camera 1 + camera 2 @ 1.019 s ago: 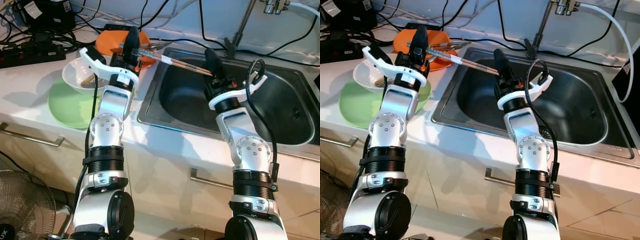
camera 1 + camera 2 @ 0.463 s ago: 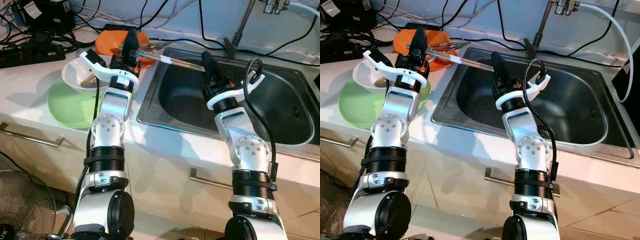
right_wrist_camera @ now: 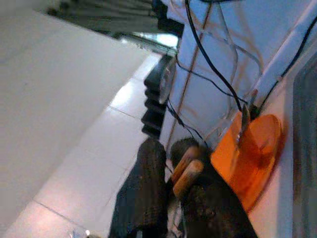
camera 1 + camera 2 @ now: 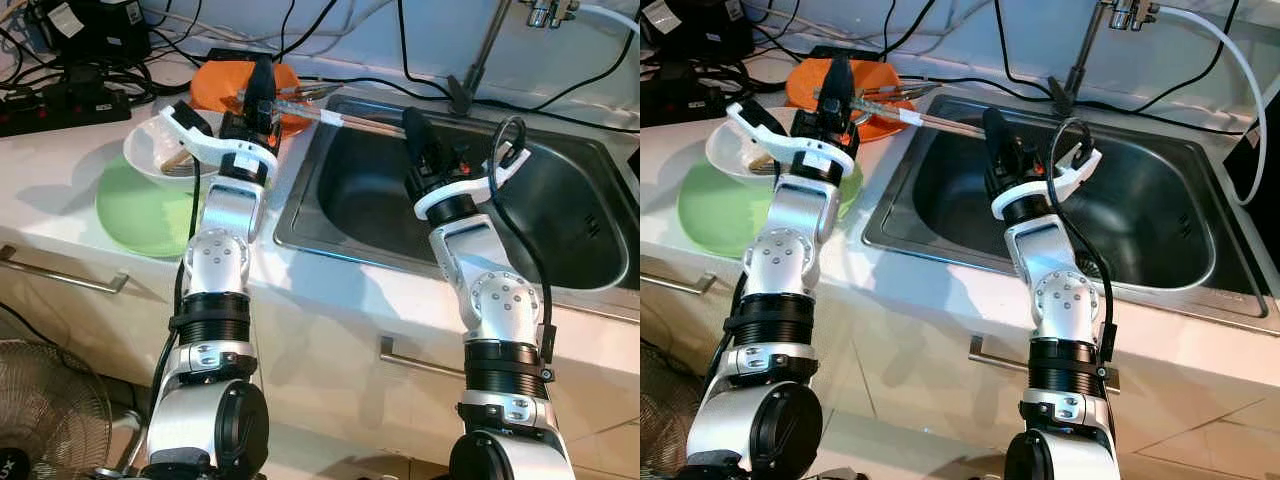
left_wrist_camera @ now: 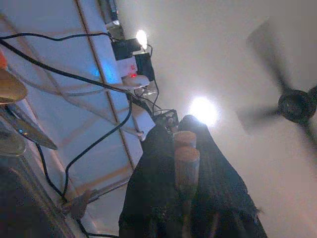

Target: Kitchen organization

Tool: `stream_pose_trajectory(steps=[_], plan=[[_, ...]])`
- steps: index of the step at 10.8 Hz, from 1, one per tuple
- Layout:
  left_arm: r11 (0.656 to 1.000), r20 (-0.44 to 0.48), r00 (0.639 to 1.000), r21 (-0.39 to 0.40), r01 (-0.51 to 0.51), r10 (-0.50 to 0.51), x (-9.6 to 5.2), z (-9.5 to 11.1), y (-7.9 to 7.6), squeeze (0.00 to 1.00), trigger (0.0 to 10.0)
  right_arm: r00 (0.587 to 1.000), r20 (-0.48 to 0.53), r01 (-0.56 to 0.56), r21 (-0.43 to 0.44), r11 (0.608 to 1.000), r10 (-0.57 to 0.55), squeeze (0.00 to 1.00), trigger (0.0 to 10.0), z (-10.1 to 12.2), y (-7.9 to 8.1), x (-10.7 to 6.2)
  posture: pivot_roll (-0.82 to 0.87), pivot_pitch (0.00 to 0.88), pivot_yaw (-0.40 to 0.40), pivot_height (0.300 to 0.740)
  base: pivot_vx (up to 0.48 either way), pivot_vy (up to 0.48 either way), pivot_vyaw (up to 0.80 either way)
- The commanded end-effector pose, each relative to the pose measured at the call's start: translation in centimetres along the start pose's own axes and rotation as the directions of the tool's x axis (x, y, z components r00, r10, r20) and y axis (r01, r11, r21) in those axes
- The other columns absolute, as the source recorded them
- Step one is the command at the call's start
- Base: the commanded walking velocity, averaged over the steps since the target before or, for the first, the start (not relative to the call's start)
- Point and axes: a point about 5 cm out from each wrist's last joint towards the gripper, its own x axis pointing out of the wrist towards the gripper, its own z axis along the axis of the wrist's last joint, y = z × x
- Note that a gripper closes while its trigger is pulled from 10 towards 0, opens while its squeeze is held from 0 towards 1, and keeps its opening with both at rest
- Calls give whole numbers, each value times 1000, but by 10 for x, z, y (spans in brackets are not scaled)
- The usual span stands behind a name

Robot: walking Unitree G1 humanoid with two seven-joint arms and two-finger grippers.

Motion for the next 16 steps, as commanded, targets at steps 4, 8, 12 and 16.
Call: stream_pose_trajectory(steps=[4,8,12,16], plan=[[998,-119,993,-57,-4,-2,4,-50,-12,1000,10000,997,46,-62,121,991,57,0,0,-11,15,9,44,38,-47,740,0,0,0],[999,-202,979,-22,32,-36,-2,-61,-15,1000,10000,980,200,-31,183,983,-6,0,0,13,11,18,47,35,-44,740,0,0,0],[991,-322,947,129,23,20,-12,-74,-6,0,10000,921,371,91,97,991,-121,0,9137,56,-1,22,48,31,-38,740,0,0,0],[781,-490,836,611,130,245,-29,-81,9,0,10000,874,391,420,-307,854,-289,0,10000,70,-34,13,64,38,-36,740,0,0,0]])
